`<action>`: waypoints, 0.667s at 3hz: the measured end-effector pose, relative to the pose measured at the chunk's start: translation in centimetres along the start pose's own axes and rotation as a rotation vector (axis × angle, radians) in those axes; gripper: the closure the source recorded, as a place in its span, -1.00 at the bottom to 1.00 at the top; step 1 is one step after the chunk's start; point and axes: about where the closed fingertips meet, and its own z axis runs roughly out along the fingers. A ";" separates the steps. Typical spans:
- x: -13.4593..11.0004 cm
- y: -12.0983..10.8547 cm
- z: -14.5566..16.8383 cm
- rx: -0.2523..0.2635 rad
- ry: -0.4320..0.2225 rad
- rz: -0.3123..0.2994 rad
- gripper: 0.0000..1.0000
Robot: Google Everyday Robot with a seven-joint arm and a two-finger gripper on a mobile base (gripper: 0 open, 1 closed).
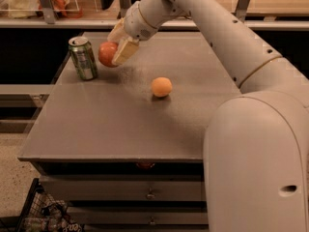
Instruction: Move apple near green can
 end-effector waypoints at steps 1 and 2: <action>0.0 0.4 0.6 -0.013 0.007 0.024 0.63; 0.0 0.6 1.1 -0.028 0.009 0.038 0.17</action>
Offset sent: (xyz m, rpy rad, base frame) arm -0.0049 0.0048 -0.0096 -0.0152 0.0598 -0.0215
